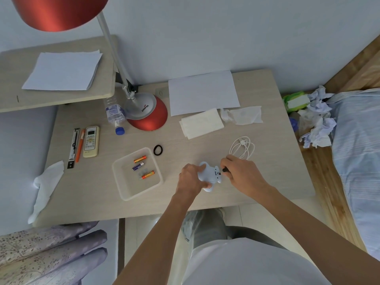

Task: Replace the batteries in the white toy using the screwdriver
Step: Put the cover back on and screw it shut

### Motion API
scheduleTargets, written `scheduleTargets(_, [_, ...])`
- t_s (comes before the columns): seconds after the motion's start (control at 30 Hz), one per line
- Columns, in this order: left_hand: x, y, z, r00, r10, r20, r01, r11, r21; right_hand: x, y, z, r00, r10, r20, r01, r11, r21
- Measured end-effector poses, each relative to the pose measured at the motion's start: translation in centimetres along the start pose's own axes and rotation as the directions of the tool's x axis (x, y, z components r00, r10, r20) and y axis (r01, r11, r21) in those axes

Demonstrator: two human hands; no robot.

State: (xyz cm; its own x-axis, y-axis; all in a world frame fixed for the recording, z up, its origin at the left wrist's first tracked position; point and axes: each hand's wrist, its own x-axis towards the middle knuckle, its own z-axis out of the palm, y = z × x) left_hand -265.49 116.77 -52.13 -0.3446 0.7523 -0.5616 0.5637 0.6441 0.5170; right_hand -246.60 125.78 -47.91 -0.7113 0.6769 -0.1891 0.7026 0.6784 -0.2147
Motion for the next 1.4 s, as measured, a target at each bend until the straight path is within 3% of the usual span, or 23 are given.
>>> scheduleTargets(0.4, [-0.06, 0.13, 0.02, 1.0, 0.003, -0.007, -0.003, 1.0, 0.007, 0.24, 0.05, 0.06, 0.995, 0.096, 0.038, -0.092, 0.991, -0.099])
scheduleTargets(0.83, [0.01, -0.03, 0.07, 1.0, 0.012, -0.009, -0.012, 1.0, 0.022, 0.08, 0.3, 0.28, 0.994, 0.103, 0.02, -0.105, 0.971, 0.216])
scheduleTargets(1.1, [-0.04, 0.07, 0.09, 1.0, 0.022, -0.01, -0.022, 0.999, 0.034, 0.6, 0.13, -0.11, 0.984, 0.165, 0.067, -0.165, 0.986, -0.011])
scheduleTargets(1.4, [-0.28, -0.03, 0.16, 1.0, 0.025, -0.02, -0.025, 1.0, 0.001, 0.58, 0.1, 0.1, 0.996, 0.064, 0.063, -0.07, 0.993, 0.097])
